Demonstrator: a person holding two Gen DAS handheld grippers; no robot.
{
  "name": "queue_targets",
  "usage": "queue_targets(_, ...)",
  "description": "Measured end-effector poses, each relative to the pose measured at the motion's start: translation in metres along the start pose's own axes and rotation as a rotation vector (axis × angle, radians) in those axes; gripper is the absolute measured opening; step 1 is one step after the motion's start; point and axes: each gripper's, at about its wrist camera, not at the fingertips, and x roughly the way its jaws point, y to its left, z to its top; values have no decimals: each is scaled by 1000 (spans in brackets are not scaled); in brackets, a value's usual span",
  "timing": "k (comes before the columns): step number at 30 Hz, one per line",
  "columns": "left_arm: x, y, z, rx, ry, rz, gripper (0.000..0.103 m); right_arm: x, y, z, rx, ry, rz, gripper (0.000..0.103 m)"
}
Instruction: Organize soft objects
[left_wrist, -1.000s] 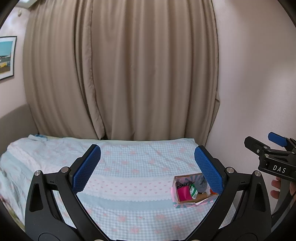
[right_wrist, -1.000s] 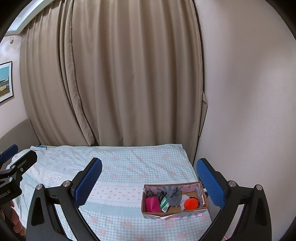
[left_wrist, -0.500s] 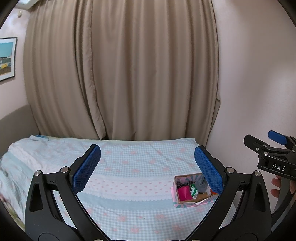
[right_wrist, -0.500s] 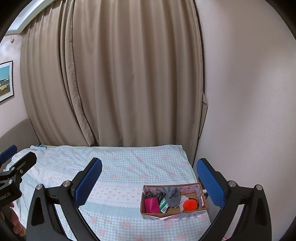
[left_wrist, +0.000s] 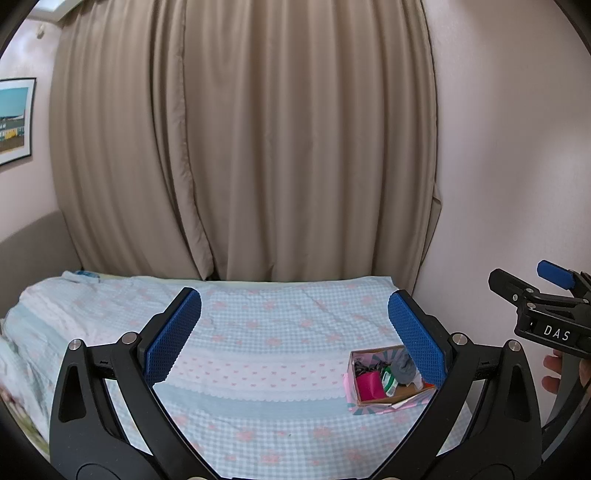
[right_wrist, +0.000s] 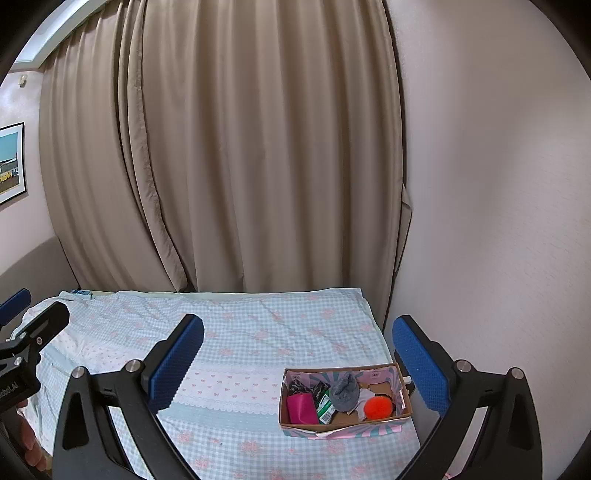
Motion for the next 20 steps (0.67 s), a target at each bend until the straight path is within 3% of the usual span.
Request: queue_targets(20,-15,-9,1,8,-63,17,102,-1,-9,2,9,-1,-3,102)
